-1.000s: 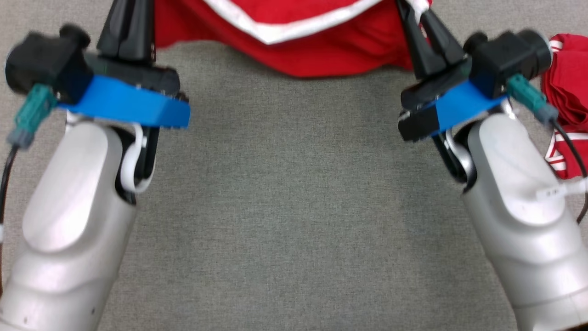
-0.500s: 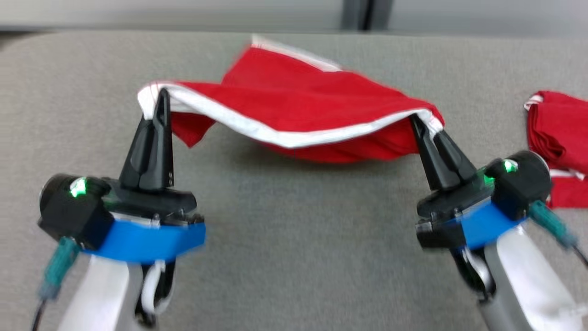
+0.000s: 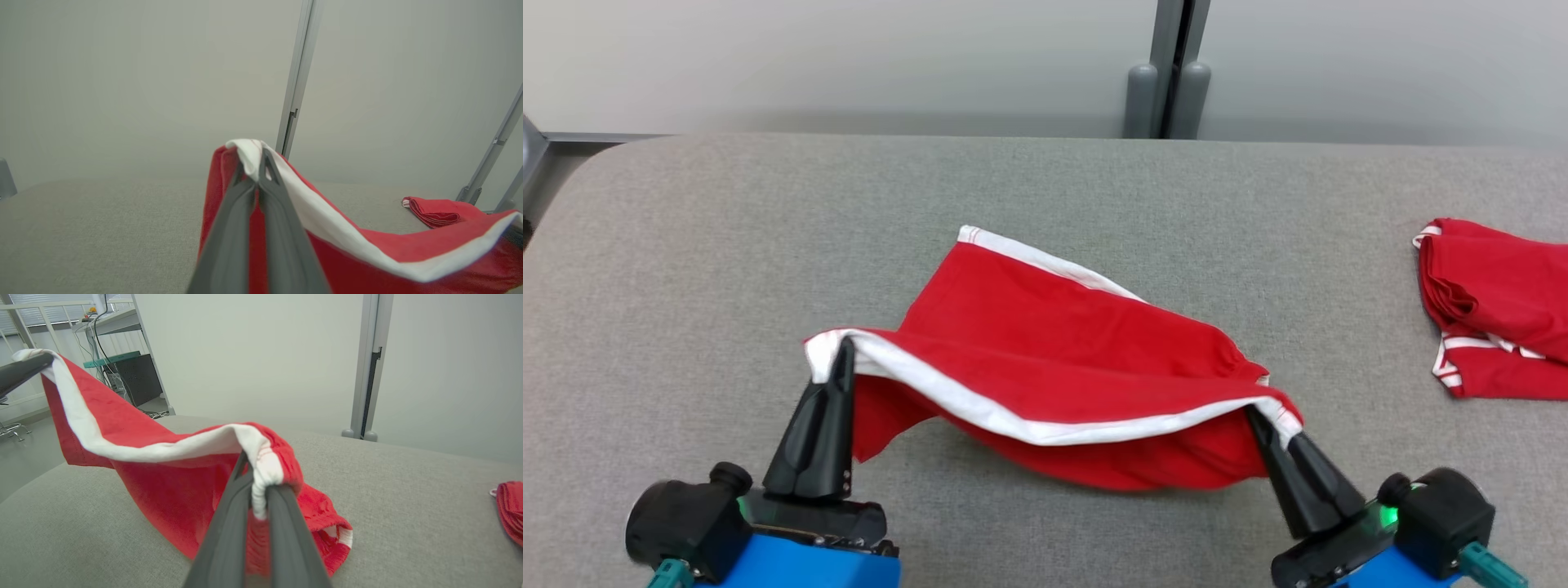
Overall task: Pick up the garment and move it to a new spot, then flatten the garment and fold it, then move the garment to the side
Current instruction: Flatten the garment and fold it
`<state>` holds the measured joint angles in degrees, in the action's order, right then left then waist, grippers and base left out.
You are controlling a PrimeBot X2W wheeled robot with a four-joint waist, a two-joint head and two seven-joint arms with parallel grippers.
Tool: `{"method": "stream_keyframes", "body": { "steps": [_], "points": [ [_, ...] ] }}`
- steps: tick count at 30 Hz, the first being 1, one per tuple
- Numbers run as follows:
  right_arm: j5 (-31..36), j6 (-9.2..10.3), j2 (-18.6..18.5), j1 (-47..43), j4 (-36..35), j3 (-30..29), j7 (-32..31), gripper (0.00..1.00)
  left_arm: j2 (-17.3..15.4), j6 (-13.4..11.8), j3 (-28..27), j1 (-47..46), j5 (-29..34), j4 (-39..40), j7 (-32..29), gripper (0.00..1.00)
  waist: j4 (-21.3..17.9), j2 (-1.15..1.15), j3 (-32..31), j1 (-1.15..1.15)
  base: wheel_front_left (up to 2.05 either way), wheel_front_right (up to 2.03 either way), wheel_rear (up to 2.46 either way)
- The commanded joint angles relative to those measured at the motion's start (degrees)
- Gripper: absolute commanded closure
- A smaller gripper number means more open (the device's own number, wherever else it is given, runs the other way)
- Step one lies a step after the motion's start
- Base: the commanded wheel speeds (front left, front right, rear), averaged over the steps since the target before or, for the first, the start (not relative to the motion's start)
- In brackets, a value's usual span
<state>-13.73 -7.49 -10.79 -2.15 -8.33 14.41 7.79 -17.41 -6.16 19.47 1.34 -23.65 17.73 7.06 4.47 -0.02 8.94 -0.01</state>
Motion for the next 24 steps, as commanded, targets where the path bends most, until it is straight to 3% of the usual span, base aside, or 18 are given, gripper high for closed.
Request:
{"method": "stream_keyframes", "body": {
  "steps": [1, 13, 24],
  "points": [
    [-0.8, -0.01, 0.0, -0.8, 0.4, 0.6, -0.2, 1.0, 0.1, -0.4, -0.5, 0.8, -0.9, -0.9, -0.2, 1.0, -0.3, 0.02, 0.4, 0.01, 0.0, 0.0, 0.0],
    [-5.5, -0.01, 1.4, 2.5, 11.0, 2.6, 2.0, 1.0, 1.6, 2.0, -1.3, -4.5, -4.7, -13.2, 1.1, 1.0, -2.1, 0.02, 2.7, 0.01, 0.0, 0.0, 0.0],
    [-7.8, -0.01, 5.8, 10.7, 19.8, 0.8, 1.3, 1.0, 3.1, 6.5, 0.8, -23.0, -4.4, -32.2, -2.1, 1.0, -6.1, 0.02, 8.0, 0.01, 0.0, 0.0, 0.0]
  ]
}}
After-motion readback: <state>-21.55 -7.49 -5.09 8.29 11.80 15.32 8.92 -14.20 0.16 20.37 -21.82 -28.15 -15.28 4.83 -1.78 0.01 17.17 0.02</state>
